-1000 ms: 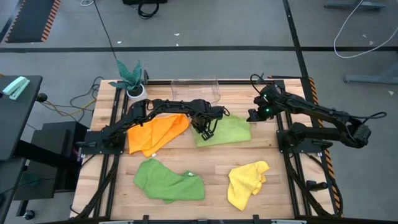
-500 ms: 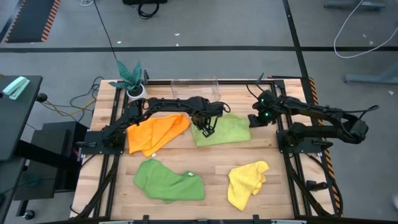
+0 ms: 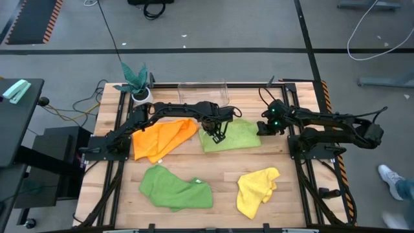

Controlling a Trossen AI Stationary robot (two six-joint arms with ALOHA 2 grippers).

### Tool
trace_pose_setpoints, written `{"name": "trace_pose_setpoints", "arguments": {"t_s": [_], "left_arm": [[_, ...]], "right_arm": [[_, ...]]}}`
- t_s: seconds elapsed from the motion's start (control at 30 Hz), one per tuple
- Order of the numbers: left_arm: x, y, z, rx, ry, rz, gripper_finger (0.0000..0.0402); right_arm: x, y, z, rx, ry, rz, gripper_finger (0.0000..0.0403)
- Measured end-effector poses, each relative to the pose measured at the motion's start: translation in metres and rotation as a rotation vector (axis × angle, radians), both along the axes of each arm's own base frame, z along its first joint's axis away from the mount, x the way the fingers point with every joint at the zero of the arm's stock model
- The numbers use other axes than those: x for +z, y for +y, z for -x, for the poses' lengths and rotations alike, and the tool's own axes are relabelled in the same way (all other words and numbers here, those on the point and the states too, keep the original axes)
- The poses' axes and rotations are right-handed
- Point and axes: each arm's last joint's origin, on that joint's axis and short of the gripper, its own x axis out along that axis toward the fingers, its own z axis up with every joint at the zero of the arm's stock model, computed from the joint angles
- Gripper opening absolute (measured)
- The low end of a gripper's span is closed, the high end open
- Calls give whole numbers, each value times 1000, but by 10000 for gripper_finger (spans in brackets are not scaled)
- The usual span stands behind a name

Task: Fold microfiber towels
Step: Fold the light green microfiber cloth

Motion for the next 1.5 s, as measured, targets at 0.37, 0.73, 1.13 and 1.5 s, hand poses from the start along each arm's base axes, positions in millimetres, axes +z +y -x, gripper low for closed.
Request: {"name": "trace_pose_setpoints", "arguments": {"t_s": [0.37, 0.73, 1.13, 1.5], "left_arm": [[0, -4, -2, -12, -17, -3, 40], [1, -6, -3, -12, -24, -3, 44], [1, -8, -4, -16, -27, -4, 42], [1, -13, -5, -22, -29, -3, 38]], "right_arm": [[-9, -6, -10, 23, -6, 6, 103], [-16, -5, -25, 61, -43, 13, 110], [-14, -11, -35, 32, -74, 20, 106], [-6, -9, -58, 99, -66, 93, 41]]}}
